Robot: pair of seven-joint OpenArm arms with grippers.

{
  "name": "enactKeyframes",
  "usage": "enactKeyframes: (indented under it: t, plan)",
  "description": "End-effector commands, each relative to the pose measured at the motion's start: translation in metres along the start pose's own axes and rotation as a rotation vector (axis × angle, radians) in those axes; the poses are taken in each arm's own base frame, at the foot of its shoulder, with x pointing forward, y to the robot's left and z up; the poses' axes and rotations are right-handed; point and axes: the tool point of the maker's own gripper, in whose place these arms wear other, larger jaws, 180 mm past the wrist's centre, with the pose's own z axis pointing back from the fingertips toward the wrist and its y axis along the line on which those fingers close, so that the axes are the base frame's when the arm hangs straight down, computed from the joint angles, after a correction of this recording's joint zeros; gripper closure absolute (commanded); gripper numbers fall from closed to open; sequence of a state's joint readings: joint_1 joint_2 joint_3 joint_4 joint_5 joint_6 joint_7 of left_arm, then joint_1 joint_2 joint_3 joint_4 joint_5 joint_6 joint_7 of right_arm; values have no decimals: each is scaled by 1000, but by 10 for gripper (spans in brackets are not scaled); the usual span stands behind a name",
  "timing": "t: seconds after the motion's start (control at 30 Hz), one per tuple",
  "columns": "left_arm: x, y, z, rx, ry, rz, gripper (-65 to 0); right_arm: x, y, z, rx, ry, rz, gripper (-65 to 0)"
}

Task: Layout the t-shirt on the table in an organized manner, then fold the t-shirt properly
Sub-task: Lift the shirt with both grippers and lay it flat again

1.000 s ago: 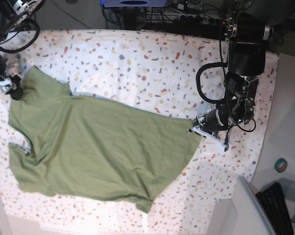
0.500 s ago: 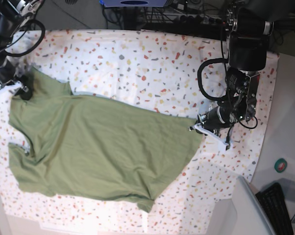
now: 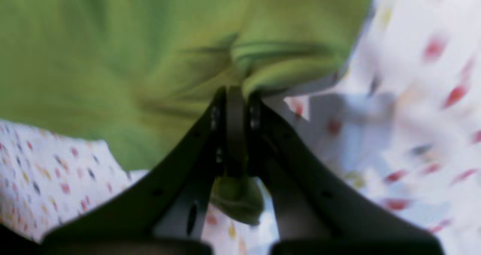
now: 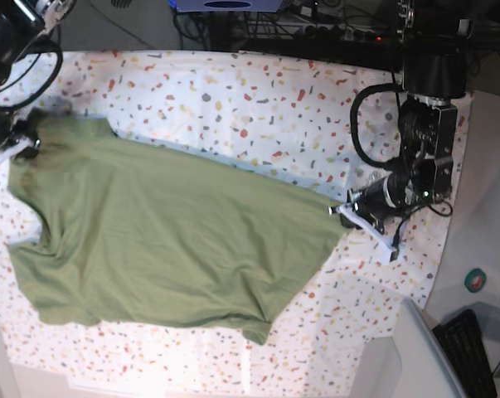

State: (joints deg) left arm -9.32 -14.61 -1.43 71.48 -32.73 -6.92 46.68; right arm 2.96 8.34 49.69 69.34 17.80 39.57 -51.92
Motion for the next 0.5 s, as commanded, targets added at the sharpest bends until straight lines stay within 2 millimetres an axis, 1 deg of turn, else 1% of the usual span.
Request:
enactKeyframes:
  t: [0.0, 0.03, 0.1, 0.17, 0.2, 0.23, 0.27, 0.3, 0.37, 0.4, 0.47]
  plan:
    - [52, -8, 11, -18, -122, -29, 0, 63, -3, 17, -15, -141, 55, 0]
    - [70, -14, 15, -27, -150, -43, 0, 85, 3, 18, -21, -155, 76, 0]
    - [115, -25, 24, -41, -216, -66, 0, 131, 14, 24, -37, -195, 138, 0]
    - [158, -37, 35, -52, -279, -92, 0, 173, 33, 30, -32, -253, 198, 0]
    - [177, -44, 38, -47, -298, -124, 0, 197, 44, 34, -25, -291, 216, 0]
    - [201, -52, 42, -34, -325, -170, 0, 221, 51, 39, -25, -325, 224, 0]
    - [223, -63, 45, -16, -342, -224, 0, 244, 56, 46, -33, -352, 231, 0]
    - [242, -74, 46, 1, -353, -259, 0, 268, 65, 53, -28, -383, 240, 0]
    - [282, -91, 52, 25, -383, -289, 0, 309, 81, 69, -19, -438, 270, 0]
    - [301, -99, 56, 35, -397, -296, 0, 328, 87, 80, -16, -472, 283, 0]
    - [342, -125, 70, 20, -453, -304, 0, 366, 100, 106, -13, -551, 311, 0]
